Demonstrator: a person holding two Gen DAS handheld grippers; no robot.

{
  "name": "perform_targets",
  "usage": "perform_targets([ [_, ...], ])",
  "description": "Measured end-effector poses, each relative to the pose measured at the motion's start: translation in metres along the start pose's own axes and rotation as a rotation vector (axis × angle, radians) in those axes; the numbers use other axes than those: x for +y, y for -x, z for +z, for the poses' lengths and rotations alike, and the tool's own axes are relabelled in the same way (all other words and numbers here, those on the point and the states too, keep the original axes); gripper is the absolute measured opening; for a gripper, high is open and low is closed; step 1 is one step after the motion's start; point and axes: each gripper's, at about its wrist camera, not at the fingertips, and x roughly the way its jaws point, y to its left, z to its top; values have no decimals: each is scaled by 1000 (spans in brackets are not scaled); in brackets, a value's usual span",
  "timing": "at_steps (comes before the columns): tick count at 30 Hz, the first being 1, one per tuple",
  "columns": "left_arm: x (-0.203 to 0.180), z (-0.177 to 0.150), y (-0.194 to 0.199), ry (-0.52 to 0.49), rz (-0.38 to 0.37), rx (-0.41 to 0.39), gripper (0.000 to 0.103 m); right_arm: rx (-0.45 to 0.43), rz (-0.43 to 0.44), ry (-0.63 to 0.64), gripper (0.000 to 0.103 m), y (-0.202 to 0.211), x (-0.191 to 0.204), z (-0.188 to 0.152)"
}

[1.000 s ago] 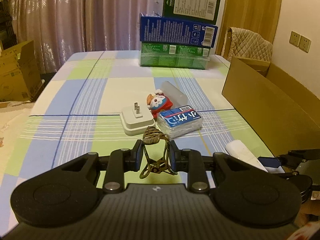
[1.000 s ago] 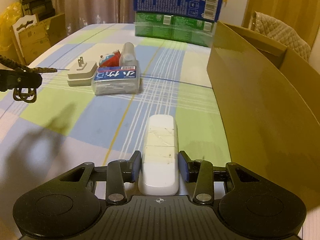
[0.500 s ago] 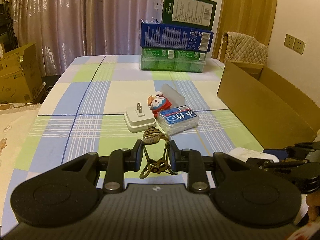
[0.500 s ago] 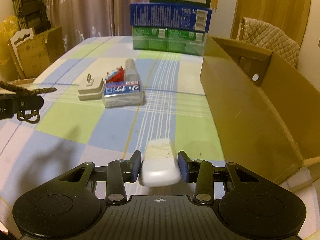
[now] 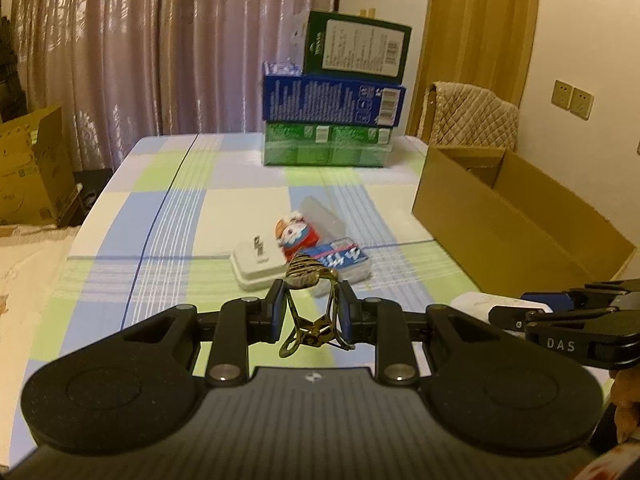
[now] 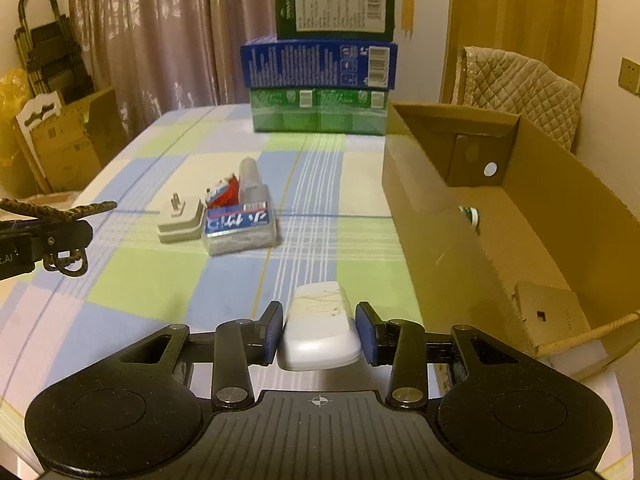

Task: Organize rigid objects
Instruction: 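Carry braided cord in left tool while right tool carries white bar to cardboard box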

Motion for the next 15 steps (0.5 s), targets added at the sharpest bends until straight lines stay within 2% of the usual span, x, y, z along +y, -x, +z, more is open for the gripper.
perform_targets([
  [15,-27,28,11,-34,-45,-35,22,-60,-1,-73,36,29,-31,36],
])
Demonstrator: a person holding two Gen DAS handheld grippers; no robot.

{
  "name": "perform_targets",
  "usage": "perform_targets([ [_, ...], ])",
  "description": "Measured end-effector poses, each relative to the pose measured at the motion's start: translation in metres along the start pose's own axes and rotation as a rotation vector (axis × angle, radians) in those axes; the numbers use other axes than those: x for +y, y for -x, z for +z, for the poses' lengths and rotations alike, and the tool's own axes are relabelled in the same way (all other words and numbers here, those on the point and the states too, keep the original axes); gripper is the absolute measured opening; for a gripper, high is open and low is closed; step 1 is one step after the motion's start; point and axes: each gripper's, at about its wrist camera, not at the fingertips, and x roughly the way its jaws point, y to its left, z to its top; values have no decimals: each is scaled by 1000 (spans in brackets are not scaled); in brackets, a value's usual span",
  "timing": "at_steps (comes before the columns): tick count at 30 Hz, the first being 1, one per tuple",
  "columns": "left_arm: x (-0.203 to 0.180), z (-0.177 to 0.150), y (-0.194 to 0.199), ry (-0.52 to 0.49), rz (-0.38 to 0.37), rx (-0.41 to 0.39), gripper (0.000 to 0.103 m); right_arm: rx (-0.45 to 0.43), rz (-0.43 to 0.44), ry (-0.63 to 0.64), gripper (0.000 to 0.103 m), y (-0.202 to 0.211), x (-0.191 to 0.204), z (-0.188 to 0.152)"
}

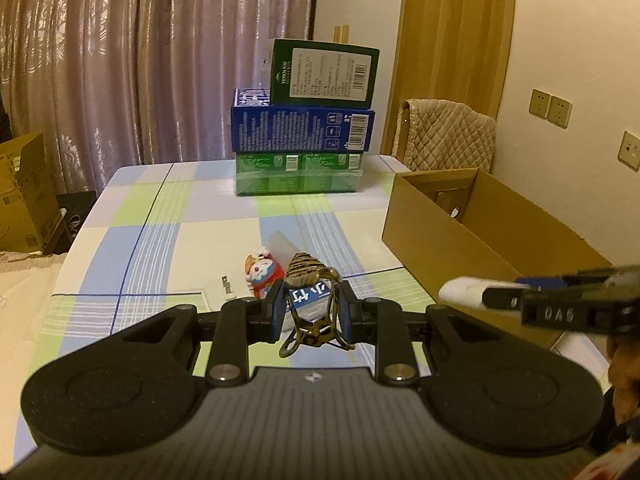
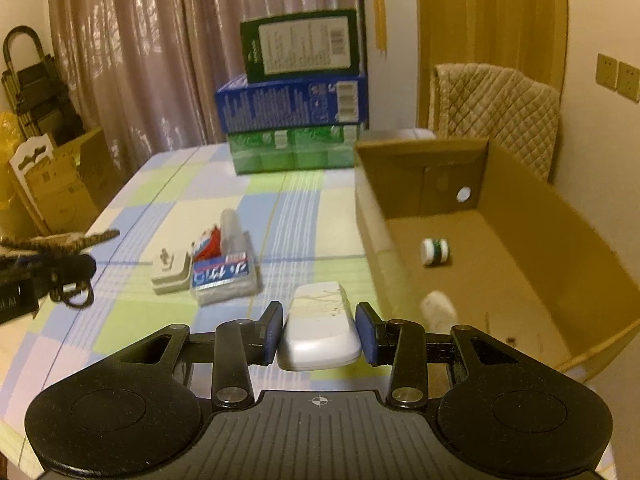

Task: Organize rigid objects
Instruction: 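Carry braided cord in left tool while right tool carries white bar to cardboard box, then open left tool to drop braided cord into box while right tool holds bar above it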

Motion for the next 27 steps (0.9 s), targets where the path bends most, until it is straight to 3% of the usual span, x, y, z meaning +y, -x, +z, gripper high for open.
perform_targets([
  [13,-15,21,5,-26,-19,-19,22,-58,-17,-35,36,23,-29,36],
  [27,-81,48,-16,-82,-109,1,22,-109,-48,-133,36,49,-104,48],
])
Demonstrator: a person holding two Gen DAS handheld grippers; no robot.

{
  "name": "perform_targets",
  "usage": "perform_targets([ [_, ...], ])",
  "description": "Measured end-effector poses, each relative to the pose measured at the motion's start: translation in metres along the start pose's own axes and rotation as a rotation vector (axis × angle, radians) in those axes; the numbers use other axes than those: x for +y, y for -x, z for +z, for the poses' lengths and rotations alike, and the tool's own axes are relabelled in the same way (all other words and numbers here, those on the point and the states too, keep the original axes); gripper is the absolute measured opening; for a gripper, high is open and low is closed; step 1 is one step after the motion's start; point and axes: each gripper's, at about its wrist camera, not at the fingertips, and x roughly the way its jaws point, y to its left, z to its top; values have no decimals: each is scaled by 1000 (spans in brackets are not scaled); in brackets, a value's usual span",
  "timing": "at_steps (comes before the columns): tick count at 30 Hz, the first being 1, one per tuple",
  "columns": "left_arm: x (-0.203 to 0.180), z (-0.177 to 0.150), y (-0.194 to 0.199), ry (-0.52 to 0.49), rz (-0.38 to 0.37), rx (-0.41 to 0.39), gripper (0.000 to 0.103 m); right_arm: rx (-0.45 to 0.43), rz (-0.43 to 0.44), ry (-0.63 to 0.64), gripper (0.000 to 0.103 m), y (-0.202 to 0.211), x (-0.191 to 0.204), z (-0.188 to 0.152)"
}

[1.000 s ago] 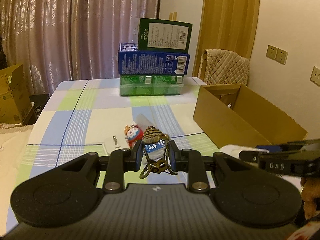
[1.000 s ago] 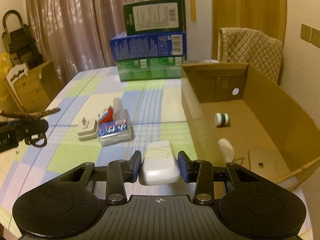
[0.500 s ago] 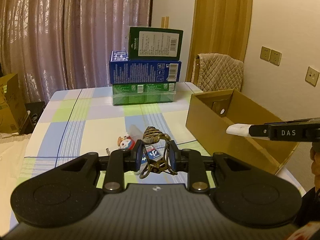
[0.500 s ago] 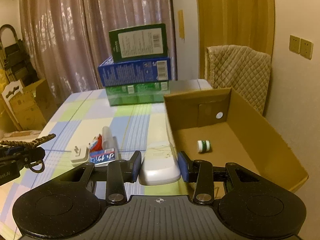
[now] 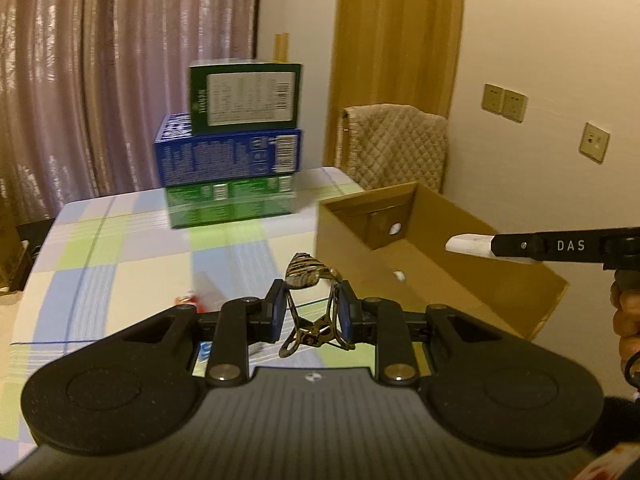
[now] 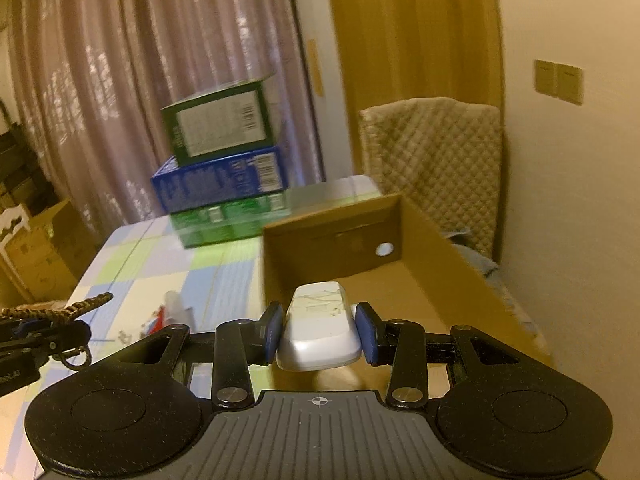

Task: Organize rigid objects
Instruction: 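Open left tool to drop braided cord into box while right tool holds bar above it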

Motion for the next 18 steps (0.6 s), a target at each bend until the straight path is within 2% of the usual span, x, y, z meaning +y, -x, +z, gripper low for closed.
perform_targets([
  [10,-60,34,-35,-24,-121,-2,22,-36,-38,-95,36,15,-86,13],
  [18,-97,31,-82,-54,-187,59,22,-23,1,-119,36,3,-116,7],
])
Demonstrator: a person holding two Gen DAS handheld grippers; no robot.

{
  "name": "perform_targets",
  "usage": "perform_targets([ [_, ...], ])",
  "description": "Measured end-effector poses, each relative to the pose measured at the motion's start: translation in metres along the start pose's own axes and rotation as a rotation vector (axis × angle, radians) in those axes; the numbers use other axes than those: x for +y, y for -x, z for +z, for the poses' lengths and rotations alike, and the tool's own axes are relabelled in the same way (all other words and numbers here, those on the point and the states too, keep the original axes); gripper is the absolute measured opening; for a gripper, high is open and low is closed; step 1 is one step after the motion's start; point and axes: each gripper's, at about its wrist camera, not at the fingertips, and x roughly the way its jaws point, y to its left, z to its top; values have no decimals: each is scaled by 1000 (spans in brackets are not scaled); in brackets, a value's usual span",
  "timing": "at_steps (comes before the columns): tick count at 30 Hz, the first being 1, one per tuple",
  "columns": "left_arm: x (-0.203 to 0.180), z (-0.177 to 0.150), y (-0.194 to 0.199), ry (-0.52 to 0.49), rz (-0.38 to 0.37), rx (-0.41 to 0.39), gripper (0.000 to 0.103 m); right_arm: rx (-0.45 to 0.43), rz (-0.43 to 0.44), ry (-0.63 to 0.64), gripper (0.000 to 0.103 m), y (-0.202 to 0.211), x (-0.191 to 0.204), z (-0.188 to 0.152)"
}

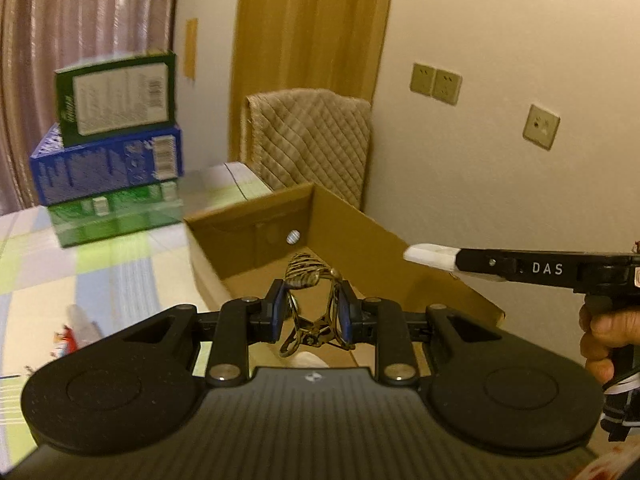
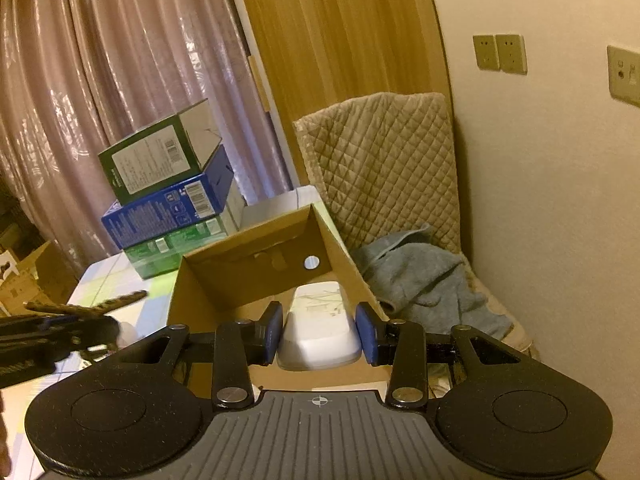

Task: Organize rigid objects
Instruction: 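Open left tool to drop braided cord into box while right tool holds bar above it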

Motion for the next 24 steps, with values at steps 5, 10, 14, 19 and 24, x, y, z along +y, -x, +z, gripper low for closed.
perform_targets([
  [5,-4,-10,-24,-10,-21,42,22,22,11,-13,36,-14,-10,-7],
  [10,-5,-16,-39,-20,-24,78,22,57,21,-25,36,-27,-19,-18],
  [14,-6,-18,-50,-22,-22,102,22,71,25,-26,36,-33,-23,-22],
  [19,-12,-20,-59,-30,-30,123,22,84,25,-32,36,-37,-25,-26],
  [24,-18,-22,-65,-36,-22,123,31,93,24,-43,36,-38,-29,-29],
])
